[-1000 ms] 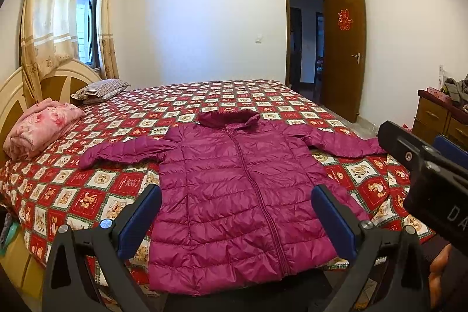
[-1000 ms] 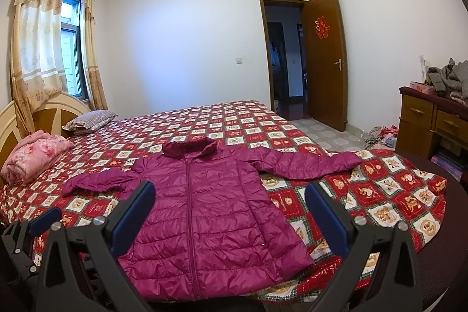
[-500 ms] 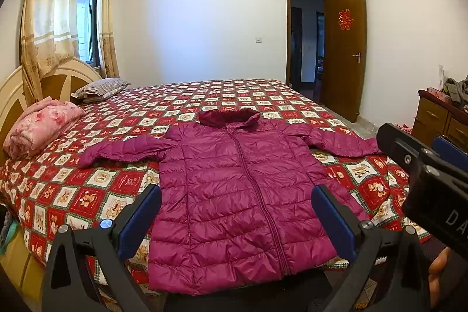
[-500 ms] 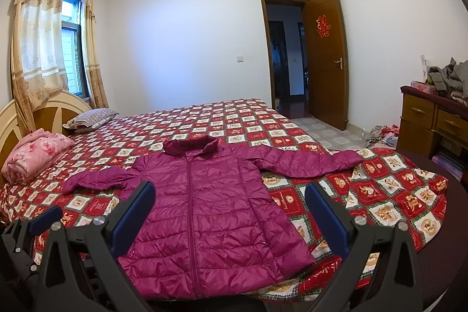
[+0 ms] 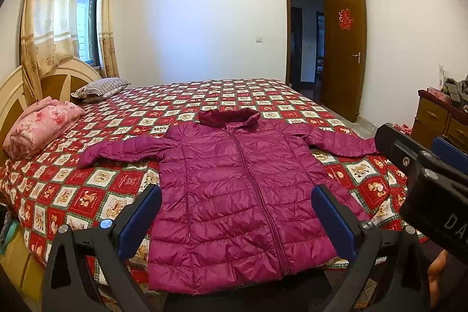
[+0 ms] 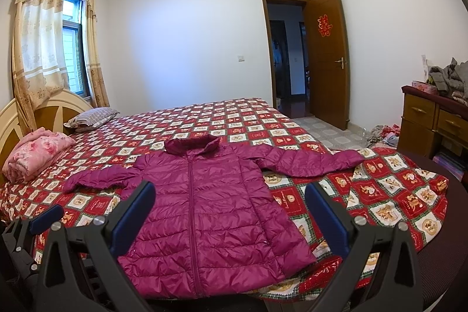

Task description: Fold large clothes

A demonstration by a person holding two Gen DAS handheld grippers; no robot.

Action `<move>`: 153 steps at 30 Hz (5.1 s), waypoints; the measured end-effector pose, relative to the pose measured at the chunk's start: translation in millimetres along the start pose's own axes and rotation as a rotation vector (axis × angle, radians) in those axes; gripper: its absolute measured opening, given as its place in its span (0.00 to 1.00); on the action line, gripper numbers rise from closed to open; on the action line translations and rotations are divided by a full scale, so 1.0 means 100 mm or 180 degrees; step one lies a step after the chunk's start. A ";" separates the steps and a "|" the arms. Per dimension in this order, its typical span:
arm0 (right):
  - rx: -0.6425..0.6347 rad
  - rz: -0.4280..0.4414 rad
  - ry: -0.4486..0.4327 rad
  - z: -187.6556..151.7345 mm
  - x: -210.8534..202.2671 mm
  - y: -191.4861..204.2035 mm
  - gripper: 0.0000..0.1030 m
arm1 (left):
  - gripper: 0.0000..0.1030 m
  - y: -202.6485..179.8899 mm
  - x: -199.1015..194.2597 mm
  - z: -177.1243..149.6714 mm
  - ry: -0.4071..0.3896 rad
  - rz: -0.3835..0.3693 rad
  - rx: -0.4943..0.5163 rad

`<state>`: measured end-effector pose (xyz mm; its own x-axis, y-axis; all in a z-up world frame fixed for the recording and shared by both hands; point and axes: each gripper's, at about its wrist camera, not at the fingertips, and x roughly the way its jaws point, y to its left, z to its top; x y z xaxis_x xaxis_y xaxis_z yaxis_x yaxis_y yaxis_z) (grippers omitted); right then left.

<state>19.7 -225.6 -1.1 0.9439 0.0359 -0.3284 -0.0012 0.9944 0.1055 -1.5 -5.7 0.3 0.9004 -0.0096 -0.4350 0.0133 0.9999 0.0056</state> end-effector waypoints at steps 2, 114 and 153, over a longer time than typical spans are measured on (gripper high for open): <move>0.0002 -0.0003 -0.0001 0.00 0.00 0.00 1.00 | 0.99 0.00 0.00 0.00 -0.0001 0.0002 -0.0004; -0.0923 0.1160 0.1279 0.00 3.50 1.51 0.10 | 0.99 1.76 3.61 -0.30 0.0886 0.0566 -0.0673; 0.0349 0.0582 0.1708 -0.01 4.03 -0.15 0.30 | 0.99 1.21 3.63 0.59 0.0733 0.0514 -0.0233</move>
<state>399.9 -226.0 -136.4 0.6319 0.2799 -0.7228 -0.0873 0.9523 0.2924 352.6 111.3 -103.5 0.7658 0.1440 -0.6268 -0.1609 0.9865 0.0301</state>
